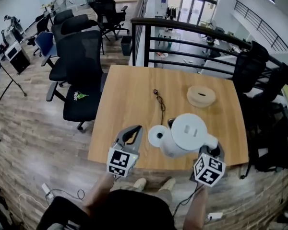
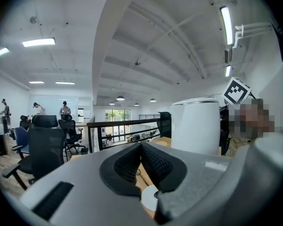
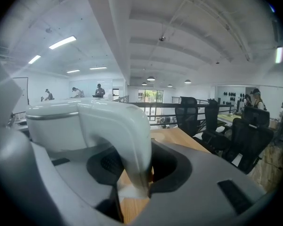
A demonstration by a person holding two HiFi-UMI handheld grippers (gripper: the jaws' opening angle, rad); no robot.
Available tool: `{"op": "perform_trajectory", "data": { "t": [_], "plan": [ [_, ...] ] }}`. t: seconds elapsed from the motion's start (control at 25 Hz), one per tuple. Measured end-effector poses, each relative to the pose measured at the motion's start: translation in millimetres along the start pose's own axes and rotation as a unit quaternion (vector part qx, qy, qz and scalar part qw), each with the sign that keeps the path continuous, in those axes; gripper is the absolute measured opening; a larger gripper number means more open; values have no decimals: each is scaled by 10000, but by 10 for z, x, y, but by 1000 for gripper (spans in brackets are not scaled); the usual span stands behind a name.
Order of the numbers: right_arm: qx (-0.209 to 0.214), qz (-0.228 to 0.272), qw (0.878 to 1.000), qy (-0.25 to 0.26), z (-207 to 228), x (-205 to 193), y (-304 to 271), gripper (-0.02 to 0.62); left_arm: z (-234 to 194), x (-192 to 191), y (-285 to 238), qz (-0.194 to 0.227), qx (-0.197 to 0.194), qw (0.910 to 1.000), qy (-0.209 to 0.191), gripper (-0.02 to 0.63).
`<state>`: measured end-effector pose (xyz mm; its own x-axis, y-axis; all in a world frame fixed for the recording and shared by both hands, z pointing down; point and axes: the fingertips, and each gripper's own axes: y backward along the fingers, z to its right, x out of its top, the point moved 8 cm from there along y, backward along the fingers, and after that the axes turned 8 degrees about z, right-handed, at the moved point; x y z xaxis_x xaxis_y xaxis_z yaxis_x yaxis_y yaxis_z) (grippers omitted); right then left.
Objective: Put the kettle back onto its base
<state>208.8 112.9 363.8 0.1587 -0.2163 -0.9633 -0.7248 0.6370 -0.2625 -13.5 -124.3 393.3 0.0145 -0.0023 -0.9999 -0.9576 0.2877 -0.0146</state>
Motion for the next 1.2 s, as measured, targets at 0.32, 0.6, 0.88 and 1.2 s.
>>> {"op": "perform_trajectory", "data": {
  "t": [0.32, 0.6, 0.88, 1.2],
  "plan": [
    [746, 15, 9972, 75, -136, 70, -421, 132, -30, -3, 63, -29, 690, 9976, -71, 2],
    [1418, -69, 9896, 229, -214, 54, -827, 132, 38, -72, 60, -182, 1314, 9912, -18, 2],
    [1884, -139, 9814, 342, -308, 10, -1147, 132, 99, -122, 38, -306, 1769, 9838, 22, 2],
    [2170, -172, 9751, 414, -356, -187, -1401, 132, 181, -311, 13, -455, 2056, 9775, 116, 2]
  ]
}}
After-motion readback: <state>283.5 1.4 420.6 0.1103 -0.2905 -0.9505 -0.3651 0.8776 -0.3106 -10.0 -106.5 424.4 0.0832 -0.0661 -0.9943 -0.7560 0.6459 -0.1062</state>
